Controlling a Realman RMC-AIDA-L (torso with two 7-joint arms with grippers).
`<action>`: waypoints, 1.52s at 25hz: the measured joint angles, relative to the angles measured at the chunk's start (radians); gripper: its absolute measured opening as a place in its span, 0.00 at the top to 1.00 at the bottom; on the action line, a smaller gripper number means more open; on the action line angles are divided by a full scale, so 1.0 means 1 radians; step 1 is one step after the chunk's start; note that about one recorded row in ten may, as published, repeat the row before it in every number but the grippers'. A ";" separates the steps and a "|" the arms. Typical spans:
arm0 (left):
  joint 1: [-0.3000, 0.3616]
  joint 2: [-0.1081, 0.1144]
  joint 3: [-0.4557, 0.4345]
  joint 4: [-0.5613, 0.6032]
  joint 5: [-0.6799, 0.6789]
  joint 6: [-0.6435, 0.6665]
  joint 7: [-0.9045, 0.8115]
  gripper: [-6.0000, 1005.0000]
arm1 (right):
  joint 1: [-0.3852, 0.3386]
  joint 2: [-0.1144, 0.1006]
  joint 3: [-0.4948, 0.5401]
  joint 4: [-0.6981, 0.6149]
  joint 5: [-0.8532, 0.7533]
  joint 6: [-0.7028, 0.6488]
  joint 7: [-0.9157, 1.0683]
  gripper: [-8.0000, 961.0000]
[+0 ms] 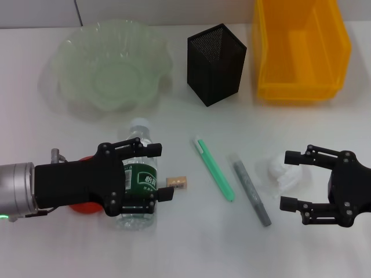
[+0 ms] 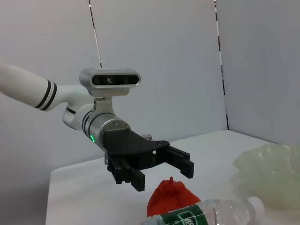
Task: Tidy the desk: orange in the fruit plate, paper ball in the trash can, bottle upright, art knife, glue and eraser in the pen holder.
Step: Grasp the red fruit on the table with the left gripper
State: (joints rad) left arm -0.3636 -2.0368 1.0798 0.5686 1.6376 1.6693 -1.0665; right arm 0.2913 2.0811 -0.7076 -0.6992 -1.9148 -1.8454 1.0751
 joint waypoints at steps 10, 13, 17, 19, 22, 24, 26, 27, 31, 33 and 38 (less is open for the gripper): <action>0.014 0.000 -0.015 0.009 0.001 -0.005 0.001 0.17 | 0.000 0.001 0.001 0.005 0.001 0.013 -0.002 0.13; 0.033 0.010 -0.053 0.014 0.001 -0.007 0.004 0.17 | 0.000 0.001 0.000 0.015 0.001 0.015 -0.002 0.13; 0.148 0.046 -0.191 0.003 0.002 -0.064 0.031 0.17 | -0.001 0.001 0.001 0.017 0.000 0.016 -0.002 0.13; 0.165 0.047 -0.189 0.001 0.019 -0.127 0.032 0.17 | -0.001 0.000 0.000 0.022 -0.001 0.016 -0.002 0.13; 0.168 0.040 -0.186 0.000 0.051 -0.173 0.031 0.17 | 0.001 0.000 -0.002 0.025 -0.001 0.021 -0.002 0.13; 0.163 0.027 -0.186 0.000 0.088 -0.202 0.024 0.17 | 0.006 0.000 -0.007 0.026 -0.002 0.029 -0.002 0.13; 0.162 0.021 -0.189 0.001 0.097 -0.219 0.020 0.17 | 0.006 0.000 -0.006 0.026 -0.002 0.030 -0.002 0.13; 0.162 0.019 -0.190 0.003 0.098 -0.225 0.020 0.17 | 0.006 0.000 -0.006 0.026 -0.002 0.030 -0.002 0.13; 0.168 0.011 -0.191 0.034 0.100 -0.240 0.023 0.18 | 0.000 0.000 -0.001 0.026 -0.003 0.030 -0.002 0.13; 0.167 0.009 -0.191 0.040 0.100 -0.237 0.021 0.18 | -0.002 0.000 0.001 0.026 -0.003 0.030 -0.002 0.13; 0.157 0.006 -0.187 0.042 0.102 -0.241 0.018 0.38 | -0.004 0.000 0.002 0.032 -0.004 0.036 -0.002 0.13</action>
State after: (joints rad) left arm -0.2064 -2.0305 0.8930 0.6101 1.7394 1.4284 -1.0488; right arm 0.2875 2.0816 -0.7053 -0.6673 -1.9190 -1.8090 1.0730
